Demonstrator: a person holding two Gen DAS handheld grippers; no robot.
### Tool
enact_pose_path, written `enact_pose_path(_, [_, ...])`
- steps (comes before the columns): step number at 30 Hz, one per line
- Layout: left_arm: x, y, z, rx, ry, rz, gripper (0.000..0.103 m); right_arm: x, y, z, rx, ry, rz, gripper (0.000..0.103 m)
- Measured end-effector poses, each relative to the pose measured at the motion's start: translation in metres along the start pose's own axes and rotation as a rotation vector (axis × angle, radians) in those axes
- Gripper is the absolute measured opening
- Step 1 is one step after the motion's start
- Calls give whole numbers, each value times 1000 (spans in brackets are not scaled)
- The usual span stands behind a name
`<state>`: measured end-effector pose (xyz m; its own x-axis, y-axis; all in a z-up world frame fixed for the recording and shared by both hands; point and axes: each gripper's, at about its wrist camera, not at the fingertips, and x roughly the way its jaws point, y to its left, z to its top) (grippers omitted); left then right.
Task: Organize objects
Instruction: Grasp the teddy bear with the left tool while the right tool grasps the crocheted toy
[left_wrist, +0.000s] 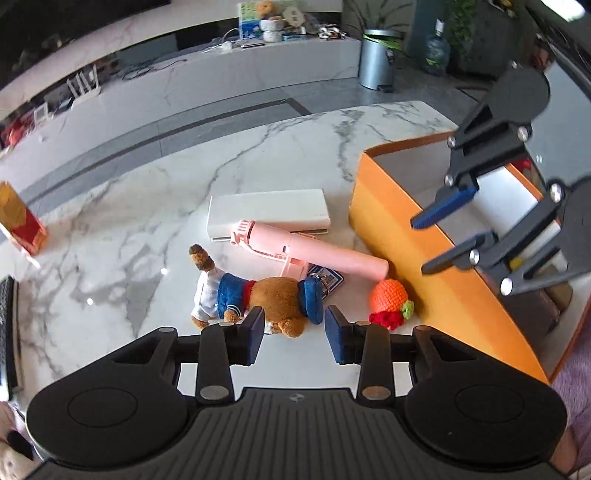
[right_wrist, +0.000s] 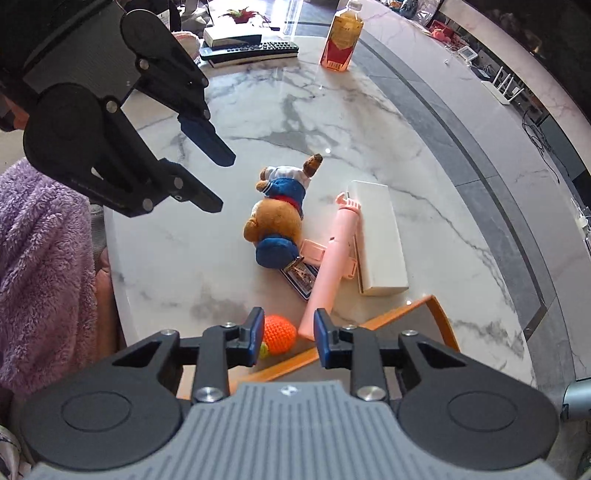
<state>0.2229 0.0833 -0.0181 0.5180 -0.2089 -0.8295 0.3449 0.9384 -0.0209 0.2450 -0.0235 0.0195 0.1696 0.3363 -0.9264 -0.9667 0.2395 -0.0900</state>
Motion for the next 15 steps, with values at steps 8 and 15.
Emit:
enact_pose_path(8, [45, 50, 2, -370, 51, -51, 51, 55, -14, 24, 28, 64, 1, 23])
enact_pose_path(15, [70, 78, -8, -614, 74, -94, 63, 87, -27, 37, 59, 81, -38, 21])
